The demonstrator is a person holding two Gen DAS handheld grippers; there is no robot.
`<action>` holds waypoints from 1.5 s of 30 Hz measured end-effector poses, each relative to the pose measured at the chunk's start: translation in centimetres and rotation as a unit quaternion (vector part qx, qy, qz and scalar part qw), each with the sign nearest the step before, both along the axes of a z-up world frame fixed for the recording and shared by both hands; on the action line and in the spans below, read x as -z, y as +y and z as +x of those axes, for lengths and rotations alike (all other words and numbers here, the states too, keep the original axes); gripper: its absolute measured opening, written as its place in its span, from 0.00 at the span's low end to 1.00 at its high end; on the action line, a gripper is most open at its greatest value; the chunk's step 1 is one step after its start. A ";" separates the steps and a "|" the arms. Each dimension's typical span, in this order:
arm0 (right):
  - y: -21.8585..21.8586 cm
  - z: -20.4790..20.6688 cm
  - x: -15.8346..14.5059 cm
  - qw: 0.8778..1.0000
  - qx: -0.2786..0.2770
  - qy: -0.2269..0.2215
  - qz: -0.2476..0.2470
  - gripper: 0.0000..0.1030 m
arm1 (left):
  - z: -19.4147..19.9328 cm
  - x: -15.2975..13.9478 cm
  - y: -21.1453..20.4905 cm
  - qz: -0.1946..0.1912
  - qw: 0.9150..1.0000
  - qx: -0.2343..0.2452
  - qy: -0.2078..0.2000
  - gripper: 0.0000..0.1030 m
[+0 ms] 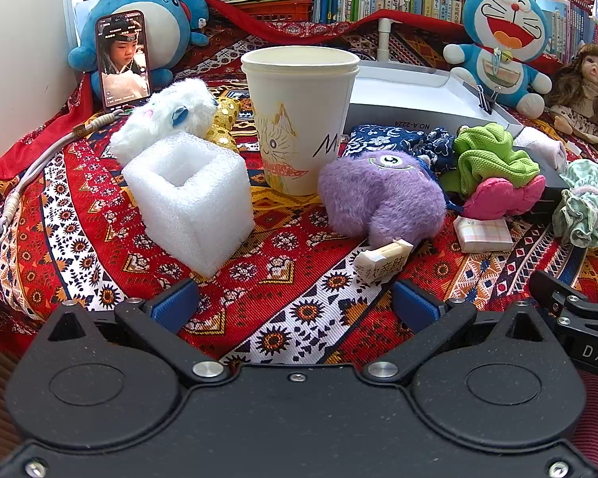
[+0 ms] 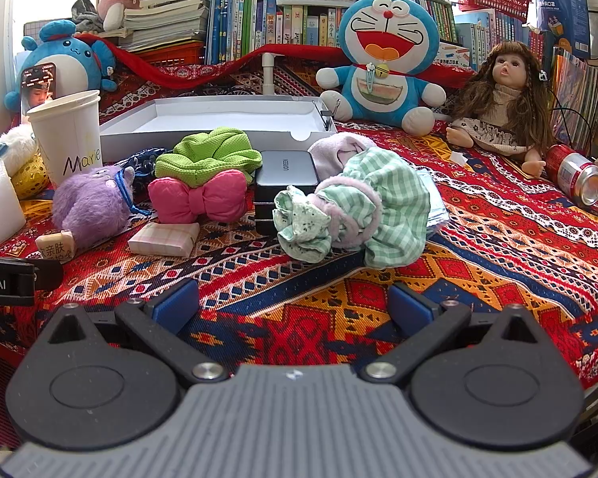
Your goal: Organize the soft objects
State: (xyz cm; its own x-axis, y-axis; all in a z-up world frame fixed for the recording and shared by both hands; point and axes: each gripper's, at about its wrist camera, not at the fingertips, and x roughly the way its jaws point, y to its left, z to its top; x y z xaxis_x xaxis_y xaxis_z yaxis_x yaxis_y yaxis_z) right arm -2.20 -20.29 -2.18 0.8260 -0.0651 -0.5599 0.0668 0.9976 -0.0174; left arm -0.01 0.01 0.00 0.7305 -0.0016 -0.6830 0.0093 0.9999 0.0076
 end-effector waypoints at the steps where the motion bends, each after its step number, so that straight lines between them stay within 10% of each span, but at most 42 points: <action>1: 0.0 0.0 0.0 1.000 0.000 0.000 0.000 1.00 | 0.0 0.0 0.0 0.000 1.000 0.000 0.000 1.00; 31: 0.1 -0.7 0.3 1.000 0.006 -0.020 0.000 1.00 | -0.9 0.5 1.1 -0.006 0.999 0.020 -0.042 1.00; 45: 0.6 -2.1 -1.0 0.996 -0.042 -0.067 0.031 0.93 | -1.9 -1.7 1.1 -0.080 0.993 0.054 -0.062 0.47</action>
